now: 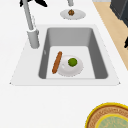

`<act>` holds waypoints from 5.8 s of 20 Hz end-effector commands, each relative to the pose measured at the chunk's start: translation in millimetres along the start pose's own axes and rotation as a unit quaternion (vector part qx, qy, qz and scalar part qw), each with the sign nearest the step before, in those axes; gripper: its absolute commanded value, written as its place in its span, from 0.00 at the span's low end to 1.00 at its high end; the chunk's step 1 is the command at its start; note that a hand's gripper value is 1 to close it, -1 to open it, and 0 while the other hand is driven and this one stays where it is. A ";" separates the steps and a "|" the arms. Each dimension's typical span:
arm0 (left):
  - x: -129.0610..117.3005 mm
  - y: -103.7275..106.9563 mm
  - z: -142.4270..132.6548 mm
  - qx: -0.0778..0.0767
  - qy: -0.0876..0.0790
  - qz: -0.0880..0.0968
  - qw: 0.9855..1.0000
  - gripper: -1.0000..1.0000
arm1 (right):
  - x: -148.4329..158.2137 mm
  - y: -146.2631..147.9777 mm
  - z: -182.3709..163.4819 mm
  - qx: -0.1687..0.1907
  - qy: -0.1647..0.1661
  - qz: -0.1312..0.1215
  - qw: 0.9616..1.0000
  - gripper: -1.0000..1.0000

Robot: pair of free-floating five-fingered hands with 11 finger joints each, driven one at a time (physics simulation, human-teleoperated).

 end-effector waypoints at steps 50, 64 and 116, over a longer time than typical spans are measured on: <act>0.0 0.0 0.0 0.000 0.000 0.000 1.000 0.50 | -14.0 205.4 94.9 -0.052 -0.338 -0.237 0.909 0.00; 0.0 0.0 0.0 0.000 0.000 0.000 1.000 0.50 | 9.5 234.1 89.2 -0.029 -0.335 -0.215 0.917 0.00; 0.0 0.0 0.0 0.000 0.000 0.000 1.000 0.50 | 167.3 336.9 -2.2 0.034 -0.302 -0.222 0.927 0.00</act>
